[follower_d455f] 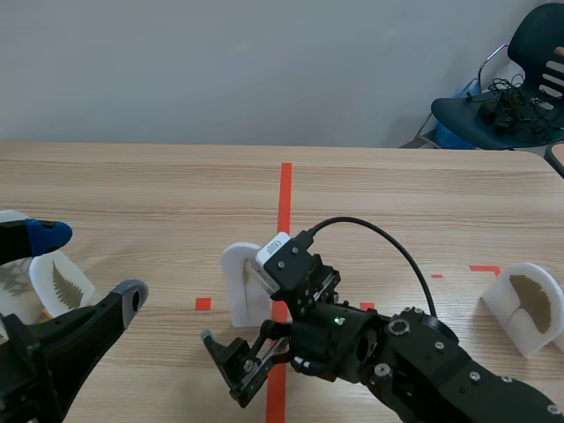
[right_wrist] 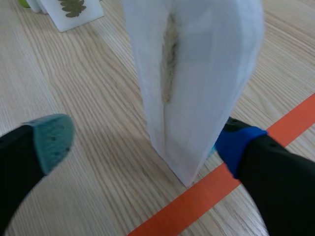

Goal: Do the leaf sorting experiment

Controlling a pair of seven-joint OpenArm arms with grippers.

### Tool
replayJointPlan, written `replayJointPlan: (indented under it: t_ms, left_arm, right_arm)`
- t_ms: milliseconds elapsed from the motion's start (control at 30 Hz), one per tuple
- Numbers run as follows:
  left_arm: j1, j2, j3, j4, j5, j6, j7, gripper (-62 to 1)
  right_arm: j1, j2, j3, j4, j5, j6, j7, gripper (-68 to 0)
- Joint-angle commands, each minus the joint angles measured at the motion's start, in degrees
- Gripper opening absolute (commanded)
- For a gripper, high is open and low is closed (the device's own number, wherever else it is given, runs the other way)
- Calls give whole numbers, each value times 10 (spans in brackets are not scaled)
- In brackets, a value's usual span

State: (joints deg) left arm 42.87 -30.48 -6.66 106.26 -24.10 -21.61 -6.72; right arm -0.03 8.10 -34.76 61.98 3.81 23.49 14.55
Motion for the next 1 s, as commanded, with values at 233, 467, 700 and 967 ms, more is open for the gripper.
replayJointPlan:
  t_ms: [233,467,700,967]
  left_arm:
    - [-2,3,0,5,-5,-2,-10,14]
    - [-2,3,0,5,-5,-1,-10,14]
    - [-2,3,0,5,-5,-1,-10,14]
    - [-2,3,0,5,-5,-1,-10,14]
  right_arm:
    - [3,9,-6,18,4,-6,9,-568]
    - [-10,34,15,55,10,-6,8,-627]
    - [-116,80,144,199,54,-6,-19,-627]
    - [-228,85,334,242,113,-6,-31,-627]
